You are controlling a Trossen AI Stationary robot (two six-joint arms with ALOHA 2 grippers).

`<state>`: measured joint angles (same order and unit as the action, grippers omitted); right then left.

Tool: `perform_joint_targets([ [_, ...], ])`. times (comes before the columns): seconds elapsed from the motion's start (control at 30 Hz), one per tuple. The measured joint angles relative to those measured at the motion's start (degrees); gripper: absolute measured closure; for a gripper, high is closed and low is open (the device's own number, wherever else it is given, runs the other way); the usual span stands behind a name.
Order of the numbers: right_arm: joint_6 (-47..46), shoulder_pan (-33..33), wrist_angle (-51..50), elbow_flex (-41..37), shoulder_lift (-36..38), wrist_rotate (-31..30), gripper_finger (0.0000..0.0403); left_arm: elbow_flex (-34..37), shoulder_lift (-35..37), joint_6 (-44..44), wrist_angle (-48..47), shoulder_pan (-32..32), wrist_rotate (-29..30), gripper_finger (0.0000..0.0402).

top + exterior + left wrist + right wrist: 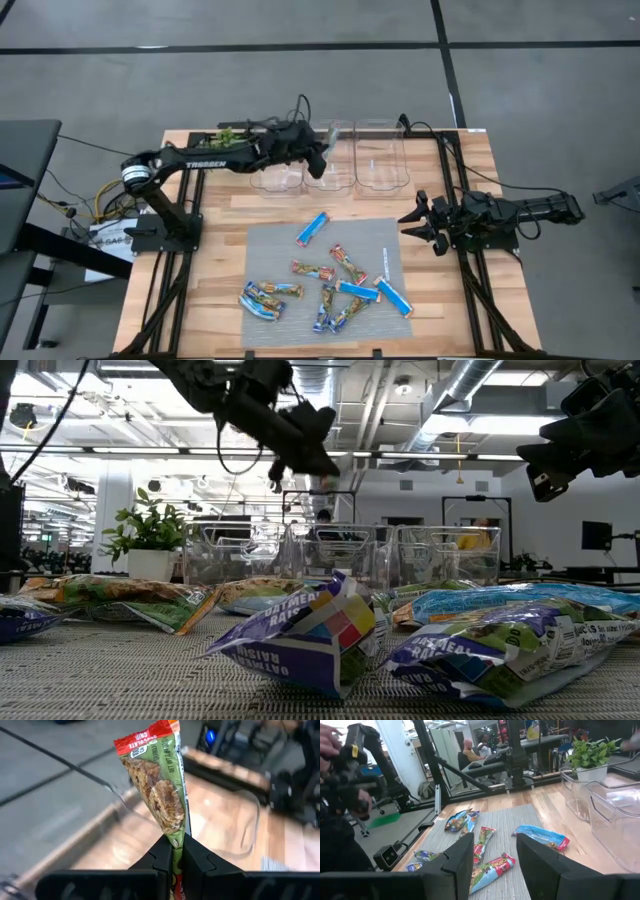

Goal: Pick and place Granola Bars by type
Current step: Put the red granola bar into the middle transparent bin

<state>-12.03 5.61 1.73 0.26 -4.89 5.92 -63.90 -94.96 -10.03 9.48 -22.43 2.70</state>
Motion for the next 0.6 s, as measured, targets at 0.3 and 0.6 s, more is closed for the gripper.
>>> perform_joint_targets([
  [0.3,0.0,0.0,0.0,0.0,0.0,0.0,0.0262,0.0,-7.6,2.5,-0.7,0.9,-2.4,0.0388],
  [0.6,0.0,0.0,0.0,0.0,0.0,0.0,0.026,0.0,-9.5,5.3,-3.6,1.3,-2.7,0.0372],
])
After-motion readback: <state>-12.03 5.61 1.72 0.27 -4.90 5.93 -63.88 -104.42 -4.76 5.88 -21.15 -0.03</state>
